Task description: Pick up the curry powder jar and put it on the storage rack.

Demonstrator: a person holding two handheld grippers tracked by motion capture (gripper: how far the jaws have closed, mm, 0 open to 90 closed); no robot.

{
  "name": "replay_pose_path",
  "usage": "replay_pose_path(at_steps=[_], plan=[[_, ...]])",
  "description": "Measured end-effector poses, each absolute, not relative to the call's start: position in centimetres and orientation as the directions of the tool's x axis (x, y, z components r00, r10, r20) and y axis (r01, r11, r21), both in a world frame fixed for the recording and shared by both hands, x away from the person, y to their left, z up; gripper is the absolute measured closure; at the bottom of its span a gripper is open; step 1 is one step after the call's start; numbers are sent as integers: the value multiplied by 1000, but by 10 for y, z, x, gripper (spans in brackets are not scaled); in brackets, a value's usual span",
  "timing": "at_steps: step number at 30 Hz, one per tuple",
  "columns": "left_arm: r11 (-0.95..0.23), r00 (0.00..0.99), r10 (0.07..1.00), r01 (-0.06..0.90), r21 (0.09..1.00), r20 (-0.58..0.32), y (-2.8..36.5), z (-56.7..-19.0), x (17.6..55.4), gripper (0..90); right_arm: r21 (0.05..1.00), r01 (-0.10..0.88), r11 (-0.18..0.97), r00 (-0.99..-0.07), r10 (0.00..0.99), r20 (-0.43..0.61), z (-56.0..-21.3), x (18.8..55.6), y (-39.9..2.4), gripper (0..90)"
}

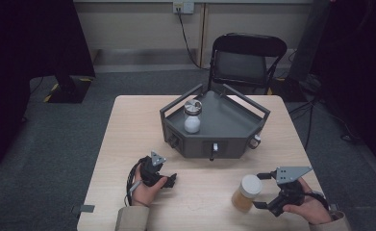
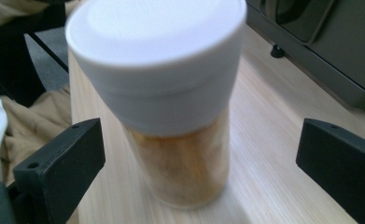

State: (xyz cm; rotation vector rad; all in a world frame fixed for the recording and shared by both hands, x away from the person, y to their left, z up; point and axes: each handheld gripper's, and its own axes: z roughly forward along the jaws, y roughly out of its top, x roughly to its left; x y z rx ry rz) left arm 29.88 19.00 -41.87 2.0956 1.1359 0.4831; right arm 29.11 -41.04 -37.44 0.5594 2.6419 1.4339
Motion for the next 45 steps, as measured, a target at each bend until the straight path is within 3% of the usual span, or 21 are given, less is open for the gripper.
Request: replay_pose_path(at_steps=[10, 17, 33, 45], plan=[[-375, 547, 837, 578, 724, -3, 190, -419, 299, 2, 834, 282, 474, -929, 351, 114, -375, 293, -398, 16], [-375, 547, 837, 578, 724, -3, 190, -419, 299, 2, 850, 276, 448, -930, 349, 118, -380, 294, -397, 143], [-375, 547, 837, 578, 724, -3, 190, -419, 299, 2, 878, 232, 418, -947, 303, 106, -389, 295, -399, 311], [-375, 547, 837, 578, 724, -3, 190, -419, 299, 2, 882, 210, 422, -949, 305, 81, -388, 291, -398, 327]])
